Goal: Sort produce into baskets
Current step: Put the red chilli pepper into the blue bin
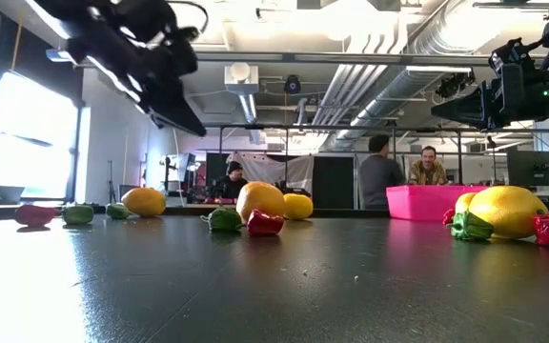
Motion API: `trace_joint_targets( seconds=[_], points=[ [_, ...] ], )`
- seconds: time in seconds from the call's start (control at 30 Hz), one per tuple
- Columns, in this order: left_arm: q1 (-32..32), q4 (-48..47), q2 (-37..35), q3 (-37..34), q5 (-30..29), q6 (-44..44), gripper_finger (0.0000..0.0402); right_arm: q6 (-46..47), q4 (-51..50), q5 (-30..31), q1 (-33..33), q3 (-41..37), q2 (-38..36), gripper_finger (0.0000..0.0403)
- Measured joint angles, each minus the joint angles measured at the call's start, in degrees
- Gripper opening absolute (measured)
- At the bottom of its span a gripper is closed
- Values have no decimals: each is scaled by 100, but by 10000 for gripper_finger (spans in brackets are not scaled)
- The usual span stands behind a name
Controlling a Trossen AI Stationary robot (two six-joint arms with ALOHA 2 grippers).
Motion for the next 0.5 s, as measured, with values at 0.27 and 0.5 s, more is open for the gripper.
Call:
trace_joint_targets(
  seconds=[0.27, 0.5],
  points=[
    [949, 413, 1181, 794, 177, 493, 0, -1, -1, -1, -2, 2, 0, 0],
    [1128, 526, 2298, 1670, 177, 1143, 0, -1, 0, -1, 0, 1, 0, 0]
  ],
)
